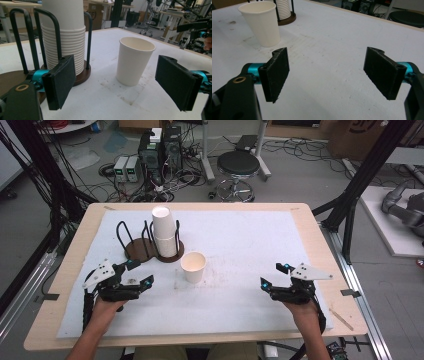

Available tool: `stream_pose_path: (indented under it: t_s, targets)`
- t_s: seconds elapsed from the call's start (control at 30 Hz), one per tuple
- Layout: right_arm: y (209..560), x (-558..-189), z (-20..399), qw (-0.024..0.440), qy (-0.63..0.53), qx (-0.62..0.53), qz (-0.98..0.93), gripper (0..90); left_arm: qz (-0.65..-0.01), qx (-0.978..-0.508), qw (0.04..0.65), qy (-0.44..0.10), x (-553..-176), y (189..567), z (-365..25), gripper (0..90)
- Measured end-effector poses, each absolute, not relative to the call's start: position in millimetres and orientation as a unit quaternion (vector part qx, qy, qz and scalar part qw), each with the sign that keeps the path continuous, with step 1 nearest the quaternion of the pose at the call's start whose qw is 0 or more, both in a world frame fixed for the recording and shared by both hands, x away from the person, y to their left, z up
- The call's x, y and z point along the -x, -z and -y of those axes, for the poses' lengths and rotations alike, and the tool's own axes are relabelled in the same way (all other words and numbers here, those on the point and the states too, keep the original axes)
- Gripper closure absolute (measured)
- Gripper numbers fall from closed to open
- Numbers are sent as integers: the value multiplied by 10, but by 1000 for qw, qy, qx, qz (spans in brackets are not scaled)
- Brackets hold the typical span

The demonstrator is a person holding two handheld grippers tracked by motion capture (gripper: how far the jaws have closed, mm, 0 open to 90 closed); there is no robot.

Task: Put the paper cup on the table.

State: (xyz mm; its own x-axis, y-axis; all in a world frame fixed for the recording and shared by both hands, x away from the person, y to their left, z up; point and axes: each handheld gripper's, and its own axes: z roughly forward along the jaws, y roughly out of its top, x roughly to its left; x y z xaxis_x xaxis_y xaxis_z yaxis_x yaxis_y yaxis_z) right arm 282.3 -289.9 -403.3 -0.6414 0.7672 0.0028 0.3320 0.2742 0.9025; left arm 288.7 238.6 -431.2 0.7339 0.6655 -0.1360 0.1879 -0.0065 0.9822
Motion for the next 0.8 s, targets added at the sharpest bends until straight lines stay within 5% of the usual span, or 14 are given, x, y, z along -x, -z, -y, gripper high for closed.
stream_pose_path:
  t_s: [0.8]
  targets:
    - [4062,-2824,2880,221,-483,-358,-768,211,-314,-679,634,-196,-2902,4307,-2416,173]
